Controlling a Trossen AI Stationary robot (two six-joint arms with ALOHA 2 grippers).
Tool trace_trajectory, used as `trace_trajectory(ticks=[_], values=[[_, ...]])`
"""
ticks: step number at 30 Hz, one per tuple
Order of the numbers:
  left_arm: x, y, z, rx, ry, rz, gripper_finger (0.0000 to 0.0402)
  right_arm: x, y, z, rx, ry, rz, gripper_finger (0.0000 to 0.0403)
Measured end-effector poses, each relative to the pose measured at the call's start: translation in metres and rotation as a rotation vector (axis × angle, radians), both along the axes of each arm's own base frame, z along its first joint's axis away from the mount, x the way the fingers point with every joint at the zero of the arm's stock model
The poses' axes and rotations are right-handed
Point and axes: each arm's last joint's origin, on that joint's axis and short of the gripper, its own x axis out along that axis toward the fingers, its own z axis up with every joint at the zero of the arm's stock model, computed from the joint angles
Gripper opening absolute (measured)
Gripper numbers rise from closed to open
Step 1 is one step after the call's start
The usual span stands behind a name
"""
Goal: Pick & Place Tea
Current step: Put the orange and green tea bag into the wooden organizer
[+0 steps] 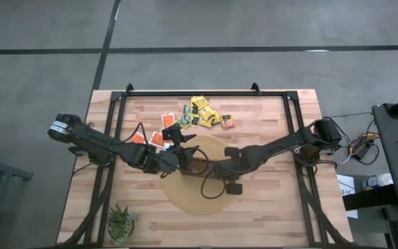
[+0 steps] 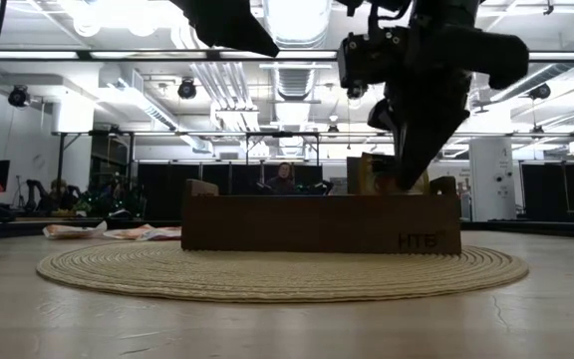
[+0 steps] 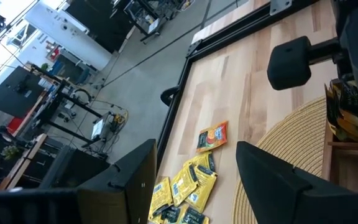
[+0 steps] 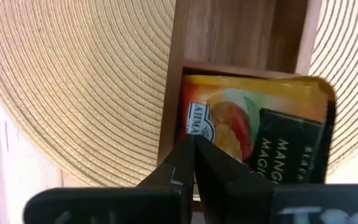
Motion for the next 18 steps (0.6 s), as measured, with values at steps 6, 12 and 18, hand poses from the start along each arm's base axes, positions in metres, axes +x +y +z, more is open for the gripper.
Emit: trace_trajectory(ticks=[6, 12, 18], values=[[0.000, 0.000, 0.000, -0.001, 0.000, -0.002, 0.0215, 0.002, -0.001, -0.006, -0.006, -0.002, 0.008, 0.0008], [0.000, 0.000, 0.000, -0.003, -0.004, -0.003, 0.0215, 0.009, -0.008, -0.028, 0.054, 0.069, 0.025, 0.0008], [0.000, 0.000, 0.000, -0.005, -0.004, -0.007, 0.0215, 0.005, -0.014, -0.018, 0.054, 0.057, 0.004, 0.0008]])
